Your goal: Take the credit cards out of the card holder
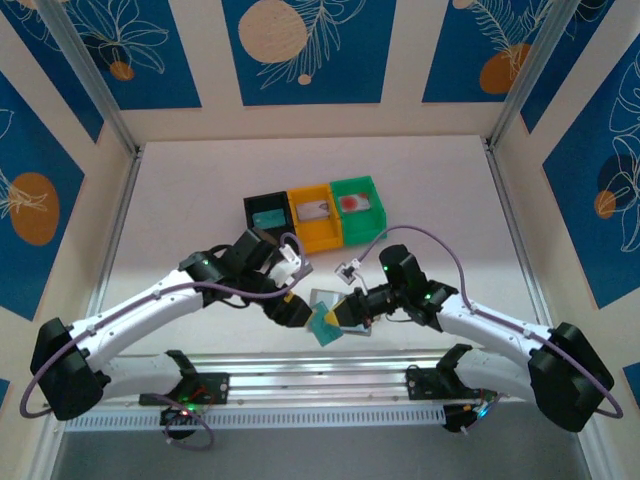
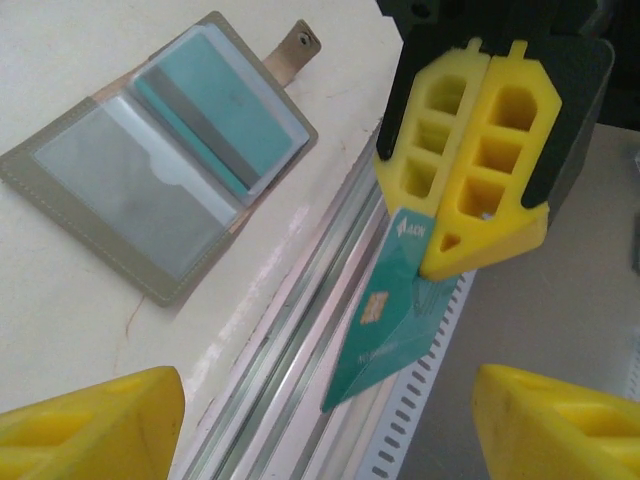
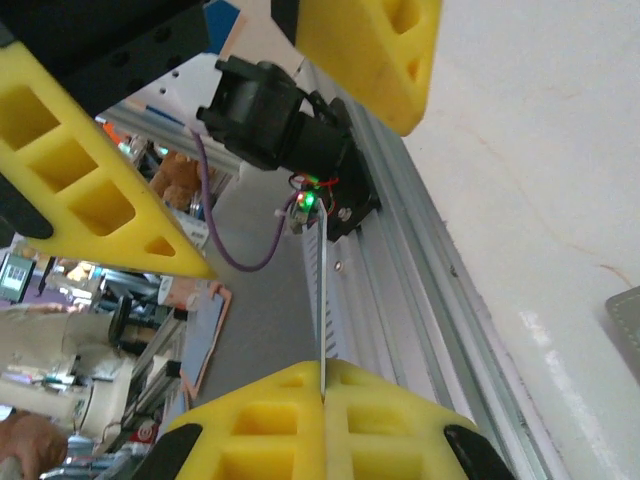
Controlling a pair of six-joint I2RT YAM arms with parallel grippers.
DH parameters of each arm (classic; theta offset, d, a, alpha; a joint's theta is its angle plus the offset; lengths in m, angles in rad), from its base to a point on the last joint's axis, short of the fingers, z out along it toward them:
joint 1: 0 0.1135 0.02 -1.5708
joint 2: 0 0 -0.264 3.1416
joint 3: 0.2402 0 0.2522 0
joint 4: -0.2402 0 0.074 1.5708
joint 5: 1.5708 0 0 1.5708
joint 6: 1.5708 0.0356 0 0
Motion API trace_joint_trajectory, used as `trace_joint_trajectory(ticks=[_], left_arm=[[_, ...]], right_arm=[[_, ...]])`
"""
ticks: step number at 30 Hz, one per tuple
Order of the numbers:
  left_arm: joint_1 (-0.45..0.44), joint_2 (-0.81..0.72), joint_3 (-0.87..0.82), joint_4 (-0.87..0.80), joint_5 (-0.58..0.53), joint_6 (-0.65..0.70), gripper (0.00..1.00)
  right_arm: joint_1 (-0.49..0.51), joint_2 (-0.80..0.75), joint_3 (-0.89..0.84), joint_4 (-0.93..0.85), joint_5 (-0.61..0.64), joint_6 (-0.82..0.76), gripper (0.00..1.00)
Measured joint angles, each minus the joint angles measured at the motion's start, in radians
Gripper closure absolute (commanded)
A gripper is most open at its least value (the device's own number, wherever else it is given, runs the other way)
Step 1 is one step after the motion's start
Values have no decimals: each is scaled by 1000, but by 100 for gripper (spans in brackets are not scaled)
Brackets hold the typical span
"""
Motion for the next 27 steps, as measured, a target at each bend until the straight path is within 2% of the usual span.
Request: trace_joint_trajectory(ticks=[14,21,23,27], left_arm=[[2,22,-17,32,130,18,40],[2,22,-23,38,185,26,54],[2,22,-23,39,196,26,61],[2,22,-23,42,215,26,67]], right_arm=[[37,41,27,7,-41,-30,100],[56,48,55,8,-69,-46,100],[62,58,60,8,-78,-51,100],[72,78,60,6,-90,-59,100]])
